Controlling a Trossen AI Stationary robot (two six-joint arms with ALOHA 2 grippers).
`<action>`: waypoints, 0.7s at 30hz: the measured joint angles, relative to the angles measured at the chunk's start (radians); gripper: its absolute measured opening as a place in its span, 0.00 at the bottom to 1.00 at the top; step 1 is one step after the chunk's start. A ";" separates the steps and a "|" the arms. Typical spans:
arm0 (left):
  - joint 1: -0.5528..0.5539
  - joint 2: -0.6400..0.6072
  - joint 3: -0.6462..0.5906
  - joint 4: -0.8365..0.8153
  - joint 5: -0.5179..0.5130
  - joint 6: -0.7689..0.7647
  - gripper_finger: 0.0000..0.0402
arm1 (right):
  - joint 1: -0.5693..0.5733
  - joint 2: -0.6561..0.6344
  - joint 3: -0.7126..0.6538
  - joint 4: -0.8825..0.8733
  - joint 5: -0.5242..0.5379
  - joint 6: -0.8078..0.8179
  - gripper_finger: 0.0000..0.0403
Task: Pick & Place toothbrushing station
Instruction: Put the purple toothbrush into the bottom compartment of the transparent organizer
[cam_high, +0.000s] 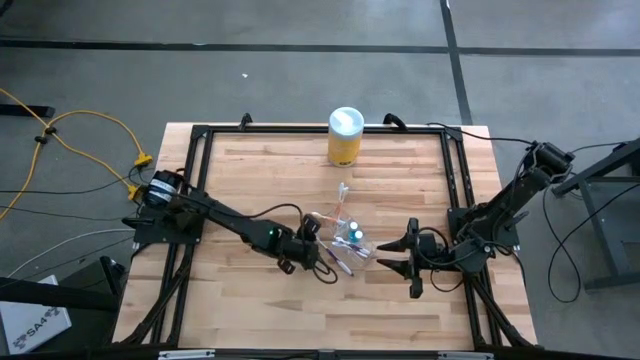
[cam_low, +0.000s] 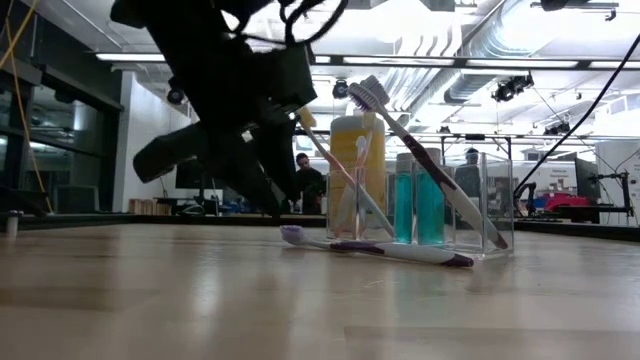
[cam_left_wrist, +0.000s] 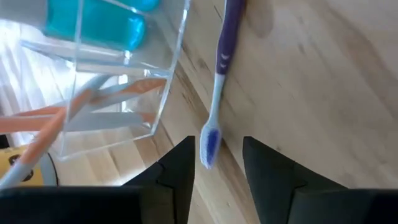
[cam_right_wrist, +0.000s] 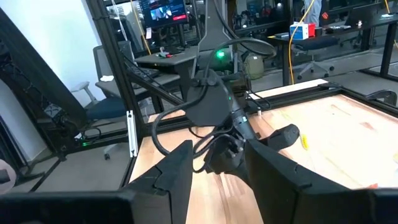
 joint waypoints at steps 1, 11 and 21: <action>0.004 0.001 0.000 -0.001 0.000 0.007 0.32 | 0.000 0.000 0.000 0.000 0.000 0.000 0.34; -0.008 0.021 0.000 0.060 0.016 0.022 0.32 | 0.000 0.000 0.000 0.000 -0.008 0.003 0.34; -0.114 0.021 0.000 0.069 -0.254 0.003 0.32 | 0.000 0.000 0.000 -0.004 -0.008 0.002 0.34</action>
